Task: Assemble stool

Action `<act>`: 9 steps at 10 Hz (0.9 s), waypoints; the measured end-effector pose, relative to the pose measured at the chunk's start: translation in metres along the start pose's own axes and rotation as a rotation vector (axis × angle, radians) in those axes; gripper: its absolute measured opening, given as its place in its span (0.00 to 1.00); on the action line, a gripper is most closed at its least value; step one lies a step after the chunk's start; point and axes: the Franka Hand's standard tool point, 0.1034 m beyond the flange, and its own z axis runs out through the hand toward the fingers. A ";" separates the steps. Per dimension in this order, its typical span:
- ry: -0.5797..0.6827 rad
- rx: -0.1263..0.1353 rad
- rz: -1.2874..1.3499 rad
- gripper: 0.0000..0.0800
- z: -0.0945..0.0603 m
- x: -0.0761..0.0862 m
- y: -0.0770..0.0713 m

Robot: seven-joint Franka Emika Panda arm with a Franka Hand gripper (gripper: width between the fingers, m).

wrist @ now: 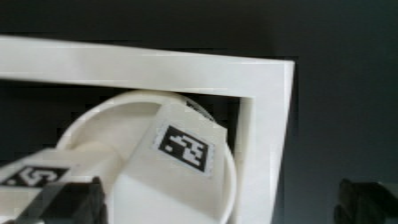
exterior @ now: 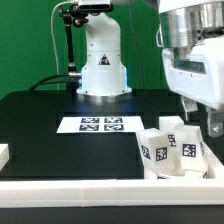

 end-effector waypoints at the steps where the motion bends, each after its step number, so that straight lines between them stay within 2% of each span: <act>1: 0.000 -0.010 -0.142 0.81 -0.002 0.000 -0.002; 9: -0.001 -0.009 -0.751 0.81 -0.004 0.000 -0.004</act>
Offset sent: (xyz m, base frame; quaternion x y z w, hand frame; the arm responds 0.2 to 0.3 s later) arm 0.0000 0.0000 0.0000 0.0000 0.0000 -0.1938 0.9810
